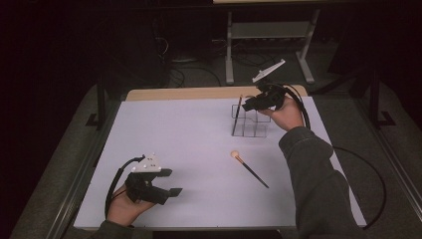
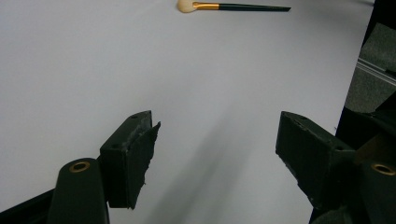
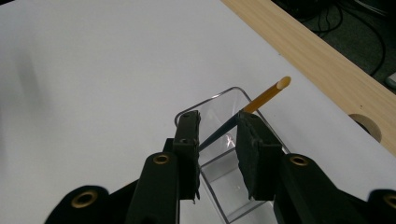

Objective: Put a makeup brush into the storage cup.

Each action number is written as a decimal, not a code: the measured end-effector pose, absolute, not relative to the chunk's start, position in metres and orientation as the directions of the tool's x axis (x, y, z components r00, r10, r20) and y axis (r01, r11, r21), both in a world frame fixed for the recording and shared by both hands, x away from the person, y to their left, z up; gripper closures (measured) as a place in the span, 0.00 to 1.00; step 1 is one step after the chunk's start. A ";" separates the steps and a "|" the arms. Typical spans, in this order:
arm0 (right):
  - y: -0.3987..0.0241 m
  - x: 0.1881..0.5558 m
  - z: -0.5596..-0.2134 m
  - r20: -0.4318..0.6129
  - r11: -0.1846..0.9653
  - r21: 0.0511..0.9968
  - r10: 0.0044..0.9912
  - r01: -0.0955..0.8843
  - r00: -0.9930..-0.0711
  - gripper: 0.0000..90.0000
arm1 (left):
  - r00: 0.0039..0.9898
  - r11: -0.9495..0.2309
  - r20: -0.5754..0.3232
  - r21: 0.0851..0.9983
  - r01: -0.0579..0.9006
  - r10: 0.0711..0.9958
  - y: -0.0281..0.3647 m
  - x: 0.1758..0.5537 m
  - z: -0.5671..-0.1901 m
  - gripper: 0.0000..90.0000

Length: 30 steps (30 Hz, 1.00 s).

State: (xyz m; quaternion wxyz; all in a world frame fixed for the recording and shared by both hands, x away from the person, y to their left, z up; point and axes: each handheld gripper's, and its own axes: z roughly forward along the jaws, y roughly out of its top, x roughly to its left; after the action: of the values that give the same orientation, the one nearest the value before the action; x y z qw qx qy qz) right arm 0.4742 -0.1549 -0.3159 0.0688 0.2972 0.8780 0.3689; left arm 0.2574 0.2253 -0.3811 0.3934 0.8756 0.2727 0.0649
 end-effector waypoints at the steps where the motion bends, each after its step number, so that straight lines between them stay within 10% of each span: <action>1: -0.156 0.473 -0.316 0.095 0.554 0.688 0.571 0.468 -0.815 0.75 | 0.841 -0.539 -0.104 0.725 0.429 0.531 0.225 0.257 -0.381 0.30; 30: -0.171 0.442 -0.311 0.113 0.509 0.730 0.569 0.457 -0.814 0.57 | 0.836 -0.521 -0.119 0.733 0.438 0.535 0.232 0.257 -0.380 0.28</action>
State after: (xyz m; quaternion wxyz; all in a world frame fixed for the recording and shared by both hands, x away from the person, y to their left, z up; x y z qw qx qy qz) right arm 0.4422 -0.1713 -0.3106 0.0709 0.2963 0.8656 0.3973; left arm 0.2566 0.2316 -0.3802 0.4016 0.8700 0.2796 0.0605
